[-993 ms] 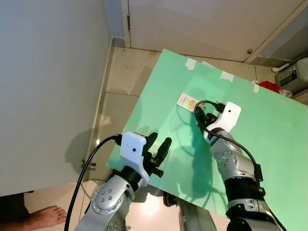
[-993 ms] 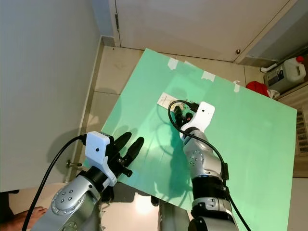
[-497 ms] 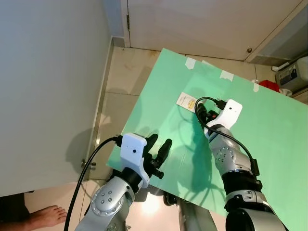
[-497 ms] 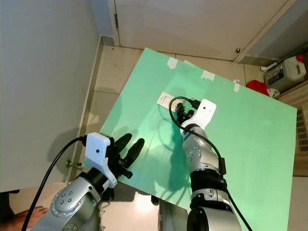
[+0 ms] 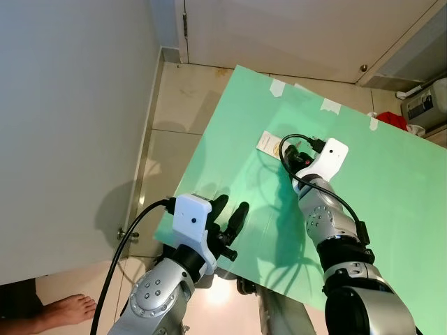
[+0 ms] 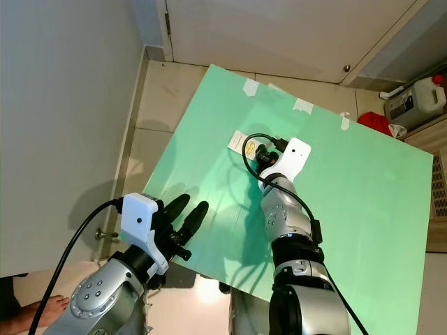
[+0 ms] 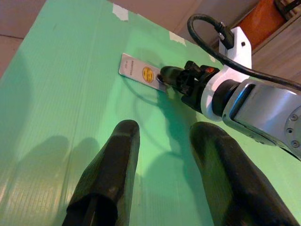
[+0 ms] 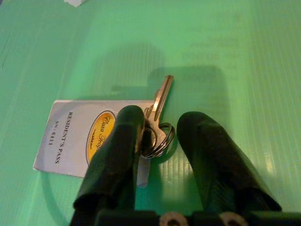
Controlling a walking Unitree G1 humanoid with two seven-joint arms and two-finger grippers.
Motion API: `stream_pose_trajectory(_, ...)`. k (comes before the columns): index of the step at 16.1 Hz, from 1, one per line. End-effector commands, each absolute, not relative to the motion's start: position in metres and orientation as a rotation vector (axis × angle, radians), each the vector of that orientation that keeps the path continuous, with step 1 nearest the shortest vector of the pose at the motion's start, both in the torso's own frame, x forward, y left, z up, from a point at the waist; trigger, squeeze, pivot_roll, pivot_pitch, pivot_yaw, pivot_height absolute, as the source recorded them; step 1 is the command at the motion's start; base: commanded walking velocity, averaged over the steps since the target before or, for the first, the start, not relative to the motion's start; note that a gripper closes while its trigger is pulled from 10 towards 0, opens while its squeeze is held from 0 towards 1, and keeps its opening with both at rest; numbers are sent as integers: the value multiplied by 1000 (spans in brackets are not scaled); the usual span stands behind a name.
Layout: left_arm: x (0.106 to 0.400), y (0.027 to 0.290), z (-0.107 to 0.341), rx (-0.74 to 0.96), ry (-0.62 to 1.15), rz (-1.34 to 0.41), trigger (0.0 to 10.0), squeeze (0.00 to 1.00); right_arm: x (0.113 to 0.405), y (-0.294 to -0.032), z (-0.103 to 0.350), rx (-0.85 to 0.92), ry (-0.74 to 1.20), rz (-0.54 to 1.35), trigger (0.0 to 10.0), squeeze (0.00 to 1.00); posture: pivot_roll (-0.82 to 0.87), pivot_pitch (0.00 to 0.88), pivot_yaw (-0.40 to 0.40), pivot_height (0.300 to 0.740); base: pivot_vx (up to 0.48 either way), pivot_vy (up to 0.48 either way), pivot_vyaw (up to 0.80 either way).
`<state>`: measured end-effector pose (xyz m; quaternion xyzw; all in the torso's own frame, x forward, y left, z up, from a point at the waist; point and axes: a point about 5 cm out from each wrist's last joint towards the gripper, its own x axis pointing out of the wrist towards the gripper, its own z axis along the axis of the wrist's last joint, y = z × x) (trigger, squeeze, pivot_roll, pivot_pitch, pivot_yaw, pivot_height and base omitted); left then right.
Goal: Hang keys on a hook
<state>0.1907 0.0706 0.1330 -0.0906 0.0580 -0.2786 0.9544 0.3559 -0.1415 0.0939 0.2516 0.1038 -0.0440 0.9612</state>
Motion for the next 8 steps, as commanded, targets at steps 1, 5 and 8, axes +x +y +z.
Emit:
stream_pose_trajectory(1,184,66,131,-197,143,-582,10000,0,351,-147,82,511,242,-122,0,0,112,473,-99,740,0,0,0)
stream_pose_trajectory(5,185,66,131,-196,143,-581,10000,0,351,-151,81,507,244,-134,0,0,107,473,-101,740,0,0,0)
stream_pose_trajectory(8,185,65,132,-196,141,-582,10000,0,352,-153,83,525,236,-141,0,0,107,473,-101,740,0,0,0)
